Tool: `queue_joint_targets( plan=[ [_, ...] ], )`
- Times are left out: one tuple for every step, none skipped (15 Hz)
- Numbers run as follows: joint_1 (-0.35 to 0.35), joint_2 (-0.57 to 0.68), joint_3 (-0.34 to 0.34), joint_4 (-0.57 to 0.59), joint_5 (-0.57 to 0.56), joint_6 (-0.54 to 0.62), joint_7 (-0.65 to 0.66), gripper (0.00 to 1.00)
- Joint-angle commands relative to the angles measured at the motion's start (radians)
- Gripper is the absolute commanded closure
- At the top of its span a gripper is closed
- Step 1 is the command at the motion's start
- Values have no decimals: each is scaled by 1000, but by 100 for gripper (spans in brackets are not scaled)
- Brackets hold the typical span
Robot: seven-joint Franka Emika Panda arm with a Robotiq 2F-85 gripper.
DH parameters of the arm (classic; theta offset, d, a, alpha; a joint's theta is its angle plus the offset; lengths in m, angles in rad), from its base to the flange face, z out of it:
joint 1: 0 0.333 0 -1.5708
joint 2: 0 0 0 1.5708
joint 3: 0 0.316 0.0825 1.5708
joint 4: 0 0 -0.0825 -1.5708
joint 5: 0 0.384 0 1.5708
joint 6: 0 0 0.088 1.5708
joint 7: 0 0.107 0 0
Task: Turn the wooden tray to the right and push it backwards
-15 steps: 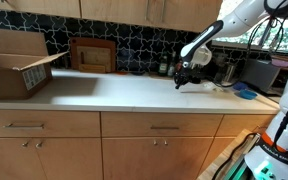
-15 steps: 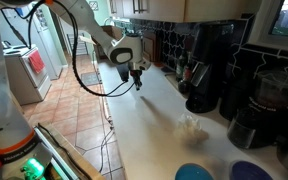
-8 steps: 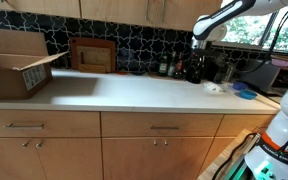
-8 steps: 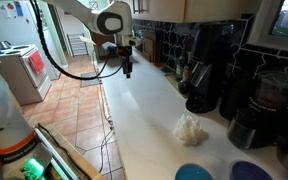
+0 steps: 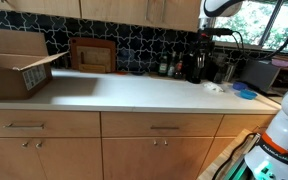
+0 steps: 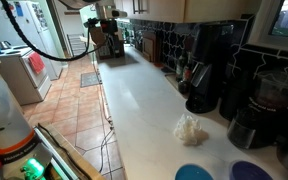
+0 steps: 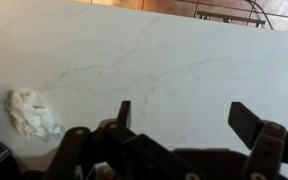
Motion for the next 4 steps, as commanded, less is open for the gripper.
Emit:
queue_joint_targets(
  plan=[
    [4,-24,4,-7,-3,8,3,0],
    [6,-47,11,-19,-3,17,3,1],
    [7,-65,16,-30,-4,21,3,1],
    [8,-76,20,-39,-4,23,3,0]
  ],
)
